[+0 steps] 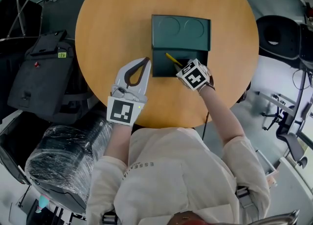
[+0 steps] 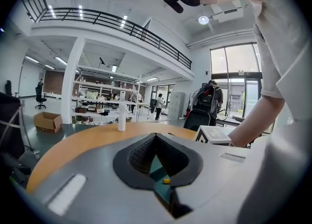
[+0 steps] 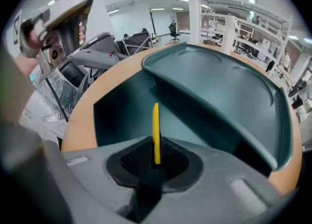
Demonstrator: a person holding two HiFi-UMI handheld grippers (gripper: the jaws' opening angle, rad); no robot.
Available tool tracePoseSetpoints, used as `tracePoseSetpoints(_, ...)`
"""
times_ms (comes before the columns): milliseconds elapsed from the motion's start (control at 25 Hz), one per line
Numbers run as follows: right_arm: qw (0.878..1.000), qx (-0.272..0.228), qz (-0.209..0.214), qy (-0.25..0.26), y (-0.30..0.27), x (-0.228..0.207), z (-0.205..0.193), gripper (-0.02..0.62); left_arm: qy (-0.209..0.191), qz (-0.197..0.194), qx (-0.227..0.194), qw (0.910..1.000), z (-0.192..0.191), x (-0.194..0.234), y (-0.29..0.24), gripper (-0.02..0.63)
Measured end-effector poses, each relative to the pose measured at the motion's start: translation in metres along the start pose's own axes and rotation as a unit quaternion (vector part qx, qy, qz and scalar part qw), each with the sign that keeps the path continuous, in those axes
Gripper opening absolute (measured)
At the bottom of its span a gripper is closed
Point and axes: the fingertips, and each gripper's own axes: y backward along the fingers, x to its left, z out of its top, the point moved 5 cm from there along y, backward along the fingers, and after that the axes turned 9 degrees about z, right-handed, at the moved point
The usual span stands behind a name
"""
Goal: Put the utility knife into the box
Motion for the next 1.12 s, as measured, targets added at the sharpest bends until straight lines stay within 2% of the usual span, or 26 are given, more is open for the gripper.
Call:
tracePoseSetpoints(120, 1.0, -0.005, 0.01, -0.016, 0.0, -0.001, -0.002, 0.054, 0.002, -0.003, 0.0, 1.0, -0.002, -0.004, 0.003, 0.017)
tracePoseSetpoints(200, 0.999, -0.024, 0.002, -0.025, 0.006, -0.002, -0.003, 0.148, 0.002, -0.003, 0.001, 1.0, -0.001, -0.006, 0.006, 0.017)
tracePoseSetpoints(320, 0.995, -0.097, -0.019, -0.024, 0.034, 0.002, 0.008, 0.153, 0.007, -0.002, -0.005, 1.0, 0.001, -0.009, 0.008, 0.017)
tracePoseSetpoints(400, 0.985, -0.169, -0.019, -0.041, 0.062, 0.008, 0.016, 0.143, 0.008, 0.0, -0.012, 0.9999, 0.006, -0.013, 0.01, 0.017)
tracePoseSetpoints(440, 0.977, -0.206, -0.024, -0.046, 0.079, 0.011, 0.02, 0.112, 0.006, 0.0, -0.015, 0.9999, 0.009, -0.015, 0.011, 0.017)
tracePoseSetpoints(520, 0.959, -0.276, -0.051, -0.04, 0.115, 0.017, 0.026, 0.001, -0.002, -0.001, -0.024, 0.9997, 0.018, -0.021, 0.014, 0.017)
tracePoseSetpoints(560, 0.949, -0.307, -0.067, -0.031, 0.132, 0.021, 0.028, -0.008, -0.008, -0.001, -0.03, 0.9995, 0.023, -0.025, 0.016, 0.017)
tracePoseSetpoints(680, 0.917, -0.384, -0.106, -0.003, 0.175, 0.036, 0.028, -0.008, -0.018, -0.001, -0.048, 0.9987, 0.038, -0.038, 0.026, 0.017)
tracePoseSetpoints(800, 0.886, -0.441, -0.138, 0.036, 0.214, 0.058, 0.027, -0.008, -0.035, -0.001, -0.074, 0.9967, 0.058, -0.054, 0.042, 0.017)
tracePoseSetpoints(880, 0.872, -0.462, -0.15, 0.055, 0.238, 0.074, 0.024, -0.008, -0.055, 0.0, -0.095, 0.994, 0.071, -0.067, 0.055, 0.017)
tracePoseSetpoints(1000, 0.853, -0.491, -0.158, 0.075, 0.271, 0.096, 0.016, -0.008, -0.059, 0.002, -0.119, 0.9911, 0.089, -0.084, 0.076, 0.017)
tracePoseSetpoints(1120, 0.827, -0.518, -0.184, 0.116, 0.3, 0.122, 0.006, -0.008, -0.074, 0.004, -0.14, 0.9874, 0.1, -0.098, 0.093, 0.017)
